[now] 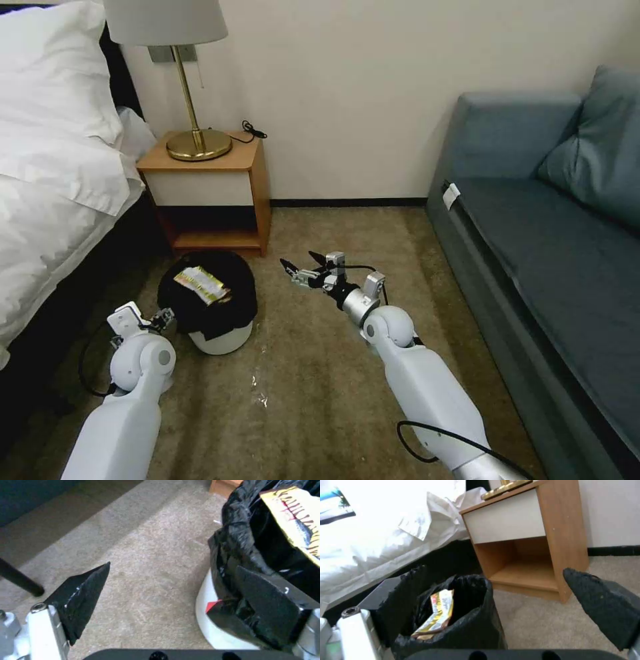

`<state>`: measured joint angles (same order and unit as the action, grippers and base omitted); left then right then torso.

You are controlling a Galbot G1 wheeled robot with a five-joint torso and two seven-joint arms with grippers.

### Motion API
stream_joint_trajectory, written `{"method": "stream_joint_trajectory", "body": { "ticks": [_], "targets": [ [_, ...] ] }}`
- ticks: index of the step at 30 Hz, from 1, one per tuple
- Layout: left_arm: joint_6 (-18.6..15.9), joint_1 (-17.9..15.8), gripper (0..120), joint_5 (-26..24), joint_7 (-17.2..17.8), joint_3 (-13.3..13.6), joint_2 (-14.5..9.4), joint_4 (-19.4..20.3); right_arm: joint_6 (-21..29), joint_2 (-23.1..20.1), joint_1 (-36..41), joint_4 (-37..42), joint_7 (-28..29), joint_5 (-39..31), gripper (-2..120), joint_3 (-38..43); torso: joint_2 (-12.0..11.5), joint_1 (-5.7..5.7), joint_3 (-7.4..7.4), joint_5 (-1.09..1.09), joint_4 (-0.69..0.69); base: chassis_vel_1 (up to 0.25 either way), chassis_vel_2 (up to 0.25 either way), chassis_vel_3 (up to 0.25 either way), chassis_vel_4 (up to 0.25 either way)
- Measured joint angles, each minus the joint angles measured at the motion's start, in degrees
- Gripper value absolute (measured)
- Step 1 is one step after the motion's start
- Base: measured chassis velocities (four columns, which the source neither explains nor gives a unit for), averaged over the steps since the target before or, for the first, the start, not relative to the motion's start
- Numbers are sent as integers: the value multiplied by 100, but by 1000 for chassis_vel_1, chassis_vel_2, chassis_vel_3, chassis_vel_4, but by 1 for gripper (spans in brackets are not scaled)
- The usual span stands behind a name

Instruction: Pick up the trash bin, then pick up the garbage on the floor and place it into the trash bin.

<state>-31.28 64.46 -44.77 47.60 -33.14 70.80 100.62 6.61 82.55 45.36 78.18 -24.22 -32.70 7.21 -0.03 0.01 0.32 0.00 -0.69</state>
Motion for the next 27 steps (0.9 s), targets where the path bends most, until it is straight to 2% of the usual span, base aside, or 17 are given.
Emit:
{"method": "stream_joint_trajectory", "body": {
  "ticks": [6,8,9,10,14,16,17,19,20,22,23,25,26,27],
  "targets": [
    [32,108,100,287,15,2,-12,173,-37,3,29,-9,-21,9,100,-1,0,0,0,0,0,0,0,0,0],
    [202,205,100,752,-111,-8,-33,334,-61,3,37,-4,8,9,100,-1,0,0,0,0,0,0,0,0,0],
    [202,205,100,752,-111,-8,-33,334,-61,3,37,-4,8,9,100,-1,0,0,0,0,0,0,0,0,0],
    [259,271,100,1106,-240,-27,-64,459,-78,6,37,10,88,5,100,3,0,0,0,0,0,0,0,0,0],
    [385,312,100,1378,-406,-57,-129,631,-110,17,19,27,203,-20,100,34,0,0,0,0,1,0,0,0,0],
    [688,302,100,1581,-828,-108,-292,771,-111,34,-9,100,350,-120,100,125,0,0,0,0,0,0,0,0,0],
    [688,302,100,1581,-828,-108,-292,771,-111,34,-9,100,350,-120,100,125,0,0,0,0,0,0,0,0,0],
    [947,294,100,1728,-1364,-168,-463,808,-82,31,-10,164,484,-187,100,204,0,0,0,0,0,0,0,0,0],
    [947,294,100,1728,-1364,-168,-463,808,-82,31,-10,164,484,-187,100,204,0,0,0,0,0,0,0,0,0],
    [1120,313,100,1805,-1904,-165,-686,843,-15,-19,-20,225,646,-263,100,278,0,0,0,0,0,0,0,0,0],
    [1120,313,100,1805,-1904,-165,-686,843,-15,-19,-20,225,646,-263,100,278,0,0,0,0,0,0,0,0,0],
    [1392,358,100,1735,-2430,-98,-955,886,10,-104,-62,227,822,-297,100,351,0,0,0,0,0,0,0,0,0],
    [1392,358,100,1735,-2430,-98,-955,886,10,-104,-62,227,822,-297,100,351,0,0,0,0,0,0,0,0,0],
    [1513,413,100,1672,-2676,-59,-1135,957,25,-157,-81,215,931,-345,100,399,0,0,0,0,-1,0,0,0,0]
  ]
}}
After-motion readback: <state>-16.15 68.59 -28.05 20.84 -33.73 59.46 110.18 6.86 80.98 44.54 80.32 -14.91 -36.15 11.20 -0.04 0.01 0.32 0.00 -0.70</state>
